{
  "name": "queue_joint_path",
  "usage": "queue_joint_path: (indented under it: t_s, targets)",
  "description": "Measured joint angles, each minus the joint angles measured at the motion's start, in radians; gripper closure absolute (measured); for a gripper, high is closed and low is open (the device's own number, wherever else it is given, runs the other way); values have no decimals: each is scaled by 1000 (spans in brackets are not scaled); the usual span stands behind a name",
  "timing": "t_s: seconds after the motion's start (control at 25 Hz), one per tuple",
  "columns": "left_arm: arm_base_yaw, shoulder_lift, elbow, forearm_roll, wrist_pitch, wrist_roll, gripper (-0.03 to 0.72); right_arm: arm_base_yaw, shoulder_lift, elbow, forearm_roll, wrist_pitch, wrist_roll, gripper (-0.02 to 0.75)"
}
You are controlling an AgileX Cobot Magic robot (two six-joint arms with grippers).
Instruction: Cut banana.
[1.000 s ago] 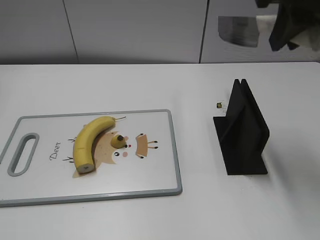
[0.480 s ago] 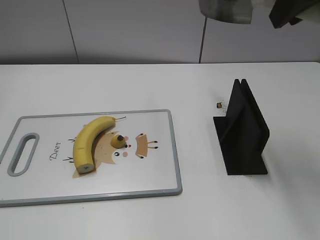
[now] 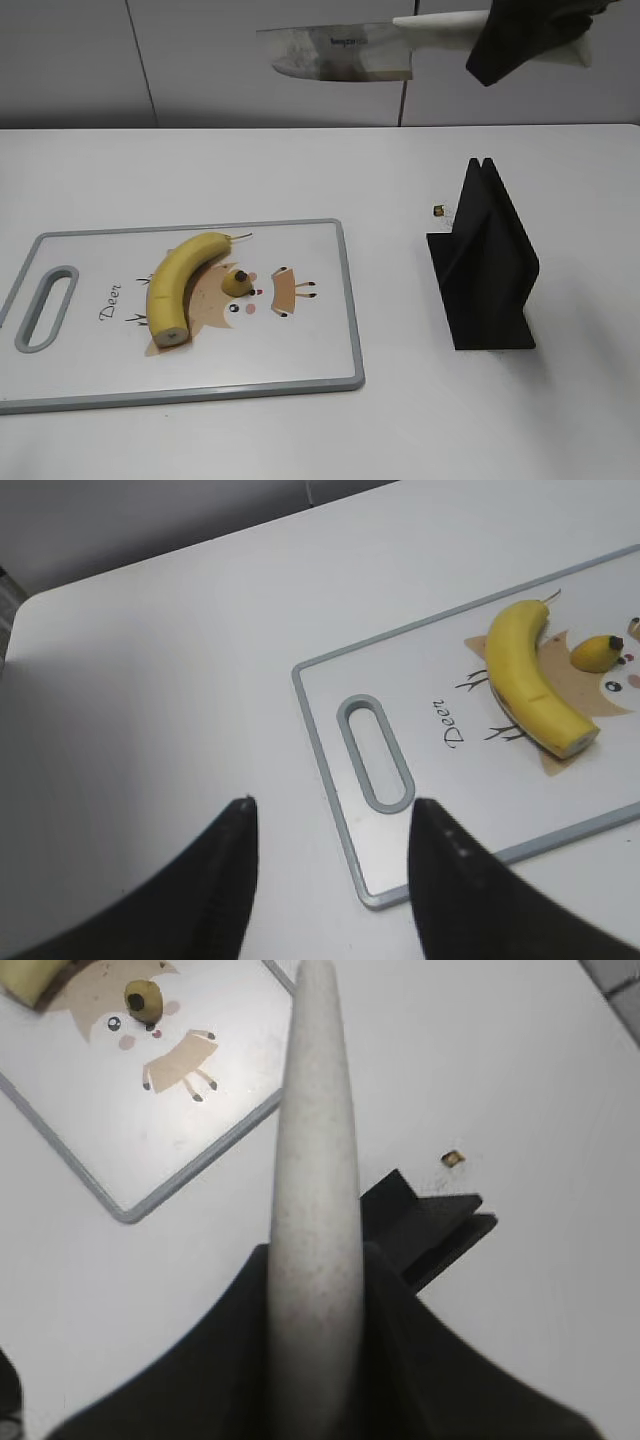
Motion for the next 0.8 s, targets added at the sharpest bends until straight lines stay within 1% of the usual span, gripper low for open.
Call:
queue_joint_path:
  t_s: [0.08, 0.12, 0.28, 0.4, 0.48, 0.6, 0.72, 0.8]
  targets:
    - [0, 75, -31, -16, -26, 86, 207, 0, 18, 0, 4, -37, -93, 574]
    - [0, 116, -49, -24, -31, 148, 207, 0, 27, 0, 8, -49, -152, 574]
    - [0, 254, -126, -70, -29, 438, 207, 0, 61, -1, 52, -68, -353, 574]
    - [-8, 350, -201, -145, 1, 623, 198, 0, 101, -3, 99, -70, -439, 574]
    - [-38, 417, -256, -199, 28, 709, 166, 0, 131, -3, 148, -71, -516, 574]
    - [-108, 535, -331, -225, 65, 818, 127, 2, 171, -3, 212, -71, -625, 574]
    - [-177, 651, -393, -218, 92, 866, 116, 7, 206, -3, 255, -66, -689, 574]
    - [-206, 721, -443, -202, 121, 876, 114, 12, 223, -3, 281, -64, -707, 574]
